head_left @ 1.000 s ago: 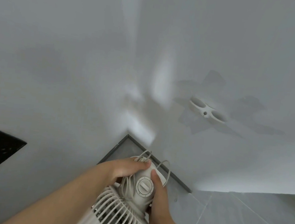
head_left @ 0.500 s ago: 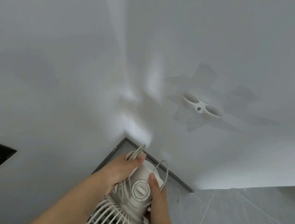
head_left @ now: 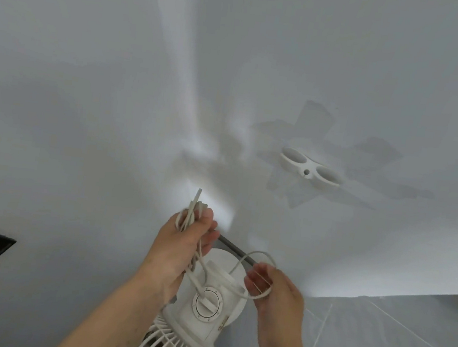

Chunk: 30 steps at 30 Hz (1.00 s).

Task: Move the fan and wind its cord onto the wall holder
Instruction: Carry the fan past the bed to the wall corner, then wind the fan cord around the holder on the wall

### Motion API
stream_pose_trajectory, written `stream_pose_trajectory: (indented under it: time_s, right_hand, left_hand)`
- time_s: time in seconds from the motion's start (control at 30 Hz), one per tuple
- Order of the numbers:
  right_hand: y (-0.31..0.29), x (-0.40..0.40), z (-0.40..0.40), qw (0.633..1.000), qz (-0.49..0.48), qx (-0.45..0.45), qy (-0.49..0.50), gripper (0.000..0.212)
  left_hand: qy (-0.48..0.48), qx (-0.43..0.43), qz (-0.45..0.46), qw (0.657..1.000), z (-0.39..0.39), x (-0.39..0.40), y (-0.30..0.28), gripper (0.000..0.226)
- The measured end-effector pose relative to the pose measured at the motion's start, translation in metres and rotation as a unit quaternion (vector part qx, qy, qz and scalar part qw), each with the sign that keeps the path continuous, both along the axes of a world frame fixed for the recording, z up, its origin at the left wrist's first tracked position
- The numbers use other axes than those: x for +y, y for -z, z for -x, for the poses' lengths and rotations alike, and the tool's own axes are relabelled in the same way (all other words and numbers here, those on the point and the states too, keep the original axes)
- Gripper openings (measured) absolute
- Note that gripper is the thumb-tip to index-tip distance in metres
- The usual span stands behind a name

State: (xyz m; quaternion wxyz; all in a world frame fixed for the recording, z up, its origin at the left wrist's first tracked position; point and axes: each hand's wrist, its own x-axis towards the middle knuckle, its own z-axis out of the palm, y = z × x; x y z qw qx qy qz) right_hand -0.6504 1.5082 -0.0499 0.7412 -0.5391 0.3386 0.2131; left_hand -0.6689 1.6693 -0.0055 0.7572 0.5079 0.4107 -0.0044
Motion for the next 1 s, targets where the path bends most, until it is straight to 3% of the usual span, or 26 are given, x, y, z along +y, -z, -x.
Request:
stream_pose_trajectory:
  time_s: [0.1, 0.2, 0.37, 0.5, 0.67, 0.73, 0.83, 0.9, 1.0]
  right_hand:
    - [-0.021, 0.0, -0.019, 0.968, -0.207, 0.082, 0.117, 0.017]
    - [-0.043, 0.002, -0.034, 0.927, -0.32, 0.112, 0.159, 0.014]
    - [-0.074, 0.01, -0.044, 0.918, -0.361, 0.097, 0.133, 0.012]
    - [-0.089, 0.017, -0.041, 0.922, -0.365, 0.033, 0.125, 0.015]
    - [-0.098, 0.023, -0.041, 0.916, -0.38, 0.002, 0.128, 0.021]
    - [-0.093, 0.02, -0.044, 0.935, -0.351, 0.013, 0.057, 0.024]
    - [-0.09, 0.01, -0.057, 0.976, -0.157, -0.005, -0.149, 0.027]
    - [-0.091, 0.005, -0.068, 0.963, -0.015, -0.048, -0.265, 0.027]
    - [-0.095, 0.0, -0.086, 0.926, 0.129, -0.106, -0.339, 0.028]
  left_hand:
    - [-0.019, -0.026, 0.03, 0.999, -0.002, -0.002, -0.006, 0.032]
    - [-0.016, -0.035, 0.033, 0.999, -0.006, -0.001, -0.01, 0.038]
    - [-0.002, -0.012, 0.014, 1.0, -0.012, 0.007, -0.007, 0.04]
    - [0.042, 0.015, 0.03, 0.999, -0.016, 0.01, 0.001, 0.053]
    - [0.086, 0.062, 0.041, 0.993, -0.015, 0.019, 0.019, 0.047]
    - [0.1, 0.086, 0.038, 0.991, -0.012, 0.019, 0.022, 0.039]
    - [0.082, 0.114, 0.046, 0.989, -0.009, 0.02, 0.029, 0.046]
    - [0.07, 0.116, 0.064, 0.989, -0.008, 0.02, 0.03, 0.06]
    - [0.081, 0.115, 0.077, 0.987, -0.005, 0.02, 0.029, 0.089]
